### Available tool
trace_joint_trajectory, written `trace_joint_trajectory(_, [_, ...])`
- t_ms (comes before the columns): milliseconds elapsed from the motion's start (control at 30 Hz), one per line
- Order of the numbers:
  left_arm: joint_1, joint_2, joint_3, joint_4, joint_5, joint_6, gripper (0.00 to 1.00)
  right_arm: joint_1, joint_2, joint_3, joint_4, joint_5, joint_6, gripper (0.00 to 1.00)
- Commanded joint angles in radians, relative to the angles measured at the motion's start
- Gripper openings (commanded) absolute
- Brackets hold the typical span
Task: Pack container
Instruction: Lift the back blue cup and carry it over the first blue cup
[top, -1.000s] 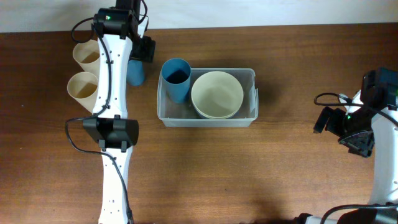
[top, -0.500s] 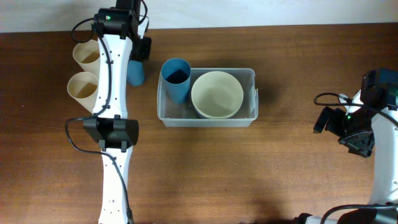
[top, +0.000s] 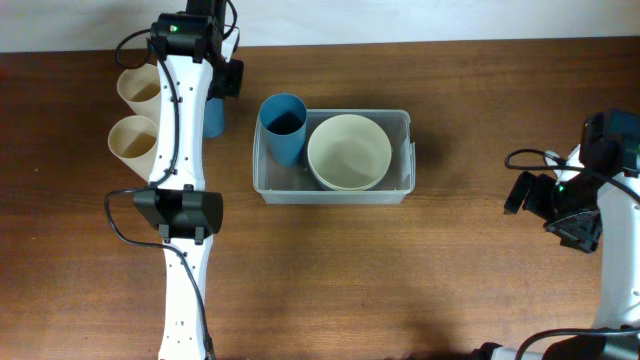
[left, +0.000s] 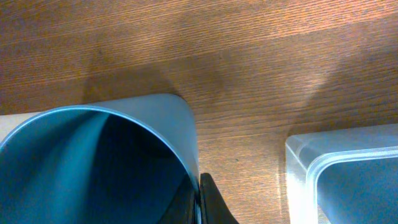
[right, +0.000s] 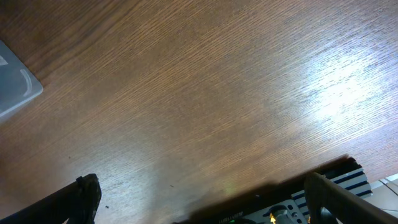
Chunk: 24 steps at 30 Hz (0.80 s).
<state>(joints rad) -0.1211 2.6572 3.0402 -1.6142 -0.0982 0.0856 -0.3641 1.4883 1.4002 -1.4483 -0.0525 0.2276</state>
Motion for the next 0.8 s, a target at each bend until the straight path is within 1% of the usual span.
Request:
trace_joint_trajectory(0, [0.006, -0.016, 0.040, 0.005, 0.045, -0.009, 0.01, 0.003, -0.010, -0.003, 0.002, 0.008, -0.007, 0.99])
trace_joint_trajectory(133, [0.006, -0.042, 0.099, 0.005, 0.062, -0.010, 0.02, 0.003, -0.010, -0.003, 0.002, 0.008, -0.007, 0.99])
trace_joint_trajectory(267, [0.006, -0.120, 0.099, 0.027, 0.062, -0.010, 0.01, 0.003, -0.010, -0.003, 0.002, 0.008, -0.007, 0.99])
trace_joint_trajectory(433, [-0.002, -0.255, 0.099, 0.019, 0.069, -0.010, 0.02, 0.003, -0.010, -0.003, 0.002, 0.008, -0.007, 0.99])
trace_joint_trajectory(533, [-0.010, -0.343, 0.098, -0.018, 0.077, -0.011, 0.02, 0.003, -0.010, -0.003, 0.002, 0.008, -0.007, 0.99])
trace_joint_trajectory(667, [-0.012, -0.453, 0.096, -0.073, 0.082, -0.043, 0.02, 0.003, -0.010, -0.003, 0.002, 0.008, -0.007, 0.99])
trace_joint_trajectory(767, [-0.014, -0.521, 0.093, -0.073, 0.156, -0.051, 0.02, 0.003, -0.010, -0.003, 0.002, 0.008, -0.007, 0.99])
